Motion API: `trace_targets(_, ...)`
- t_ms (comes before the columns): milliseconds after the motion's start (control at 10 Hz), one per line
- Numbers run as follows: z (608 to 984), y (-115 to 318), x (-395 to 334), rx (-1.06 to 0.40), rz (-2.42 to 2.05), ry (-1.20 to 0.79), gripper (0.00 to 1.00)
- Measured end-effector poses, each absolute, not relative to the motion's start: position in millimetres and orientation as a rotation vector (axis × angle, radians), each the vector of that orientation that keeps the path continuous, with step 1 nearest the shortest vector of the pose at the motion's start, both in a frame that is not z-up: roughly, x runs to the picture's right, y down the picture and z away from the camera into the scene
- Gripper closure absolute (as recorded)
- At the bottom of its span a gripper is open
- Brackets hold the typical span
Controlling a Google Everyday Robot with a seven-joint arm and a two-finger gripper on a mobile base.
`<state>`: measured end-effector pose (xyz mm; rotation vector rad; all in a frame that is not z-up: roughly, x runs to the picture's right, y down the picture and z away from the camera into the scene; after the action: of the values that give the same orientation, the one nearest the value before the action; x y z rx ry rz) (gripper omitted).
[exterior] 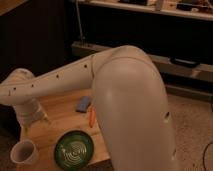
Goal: Place the ceramic cup in the ceramic bowl
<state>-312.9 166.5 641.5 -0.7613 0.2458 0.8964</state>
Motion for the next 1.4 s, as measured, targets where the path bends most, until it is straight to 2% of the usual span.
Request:
trace_targets(700,638,207,-326,-0.774,0.749,0.237,0.35)
trace_targets(1400,660,218,-329,-0.778,0.722,0.262,0.35)
